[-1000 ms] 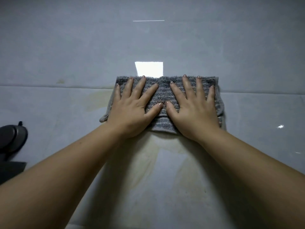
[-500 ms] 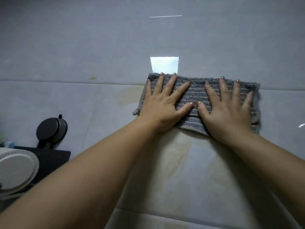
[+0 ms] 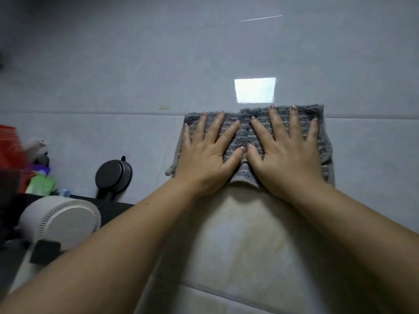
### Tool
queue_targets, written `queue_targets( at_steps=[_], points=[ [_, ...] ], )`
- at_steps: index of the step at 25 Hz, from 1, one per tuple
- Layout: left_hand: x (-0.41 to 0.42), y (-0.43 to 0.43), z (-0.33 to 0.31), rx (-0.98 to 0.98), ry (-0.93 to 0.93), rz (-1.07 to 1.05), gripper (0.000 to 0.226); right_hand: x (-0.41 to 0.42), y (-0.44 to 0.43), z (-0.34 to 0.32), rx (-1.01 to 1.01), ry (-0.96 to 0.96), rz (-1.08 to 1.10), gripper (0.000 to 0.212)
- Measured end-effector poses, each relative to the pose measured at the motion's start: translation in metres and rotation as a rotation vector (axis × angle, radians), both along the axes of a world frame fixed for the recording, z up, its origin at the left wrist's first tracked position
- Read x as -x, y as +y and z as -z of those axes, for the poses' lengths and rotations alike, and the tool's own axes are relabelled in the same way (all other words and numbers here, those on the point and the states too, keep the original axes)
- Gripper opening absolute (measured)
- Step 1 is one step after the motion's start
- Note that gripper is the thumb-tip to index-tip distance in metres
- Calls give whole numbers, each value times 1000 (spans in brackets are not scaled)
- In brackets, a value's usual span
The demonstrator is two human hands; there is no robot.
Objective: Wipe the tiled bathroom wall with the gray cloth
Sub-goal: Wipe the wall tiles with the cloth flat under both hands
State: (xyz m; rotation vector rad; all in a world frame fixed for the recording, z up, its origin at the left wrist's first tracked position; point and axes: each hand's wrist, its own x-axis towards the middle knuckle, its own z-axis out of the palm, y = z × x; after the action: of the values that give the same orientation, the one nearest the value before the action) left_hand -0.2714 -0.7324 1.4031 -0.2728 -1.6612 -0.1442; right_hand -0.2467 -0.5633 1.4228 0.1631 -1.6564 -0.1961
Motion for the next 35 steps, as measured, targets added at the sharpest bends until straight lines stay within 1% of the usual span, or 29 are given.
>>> queue_targets(
  at_steps=[3,7,9,12,16,19,21,26,29,31,33,35],
  points=[
    [0,1,3,51,-9,1,70,-4,9,5,35,-20,27,69],
    [-2,-19,-41,56,-50,-2,69,-4,-7,-18,132,-18,32,66],
    [1,-32,-59,18,-47,-12,66,-1,-25,-35,129,-3,4,66],
    [5,-60,-80,-48,-50,-21,60,6,-54,-60,72,12,-23,65],
    [8,-88,-89,-200,-93,-24,61,14,-91,-81,-14,11,-48,63],
    [9,-85,-75,-300,-96,-9,61,15,-98,-75,-75,3,-74,61],
    [6,-75,-57,-320,-103,4,60,13,-94,-58,-85,0,-98,59],
    [1,-43,-1,-264,-105,27,61,8,-62,-5,-81,-15,-77,59],
    [-4,-24,29,-205,-83,45,69,6,-37,23,-71,57,-75,63],
    [-3,-14,52,-172,-77,33,69,7,-24,43,-62,69,-84,64],
    [-3,-17,61,-140,-91,9,70,6,-17,57,-58,47,-41,64],
    [-4,-30,49,-99,-113,18,71,-1,-21,51,-54,-11,-6,64]
  ],
)
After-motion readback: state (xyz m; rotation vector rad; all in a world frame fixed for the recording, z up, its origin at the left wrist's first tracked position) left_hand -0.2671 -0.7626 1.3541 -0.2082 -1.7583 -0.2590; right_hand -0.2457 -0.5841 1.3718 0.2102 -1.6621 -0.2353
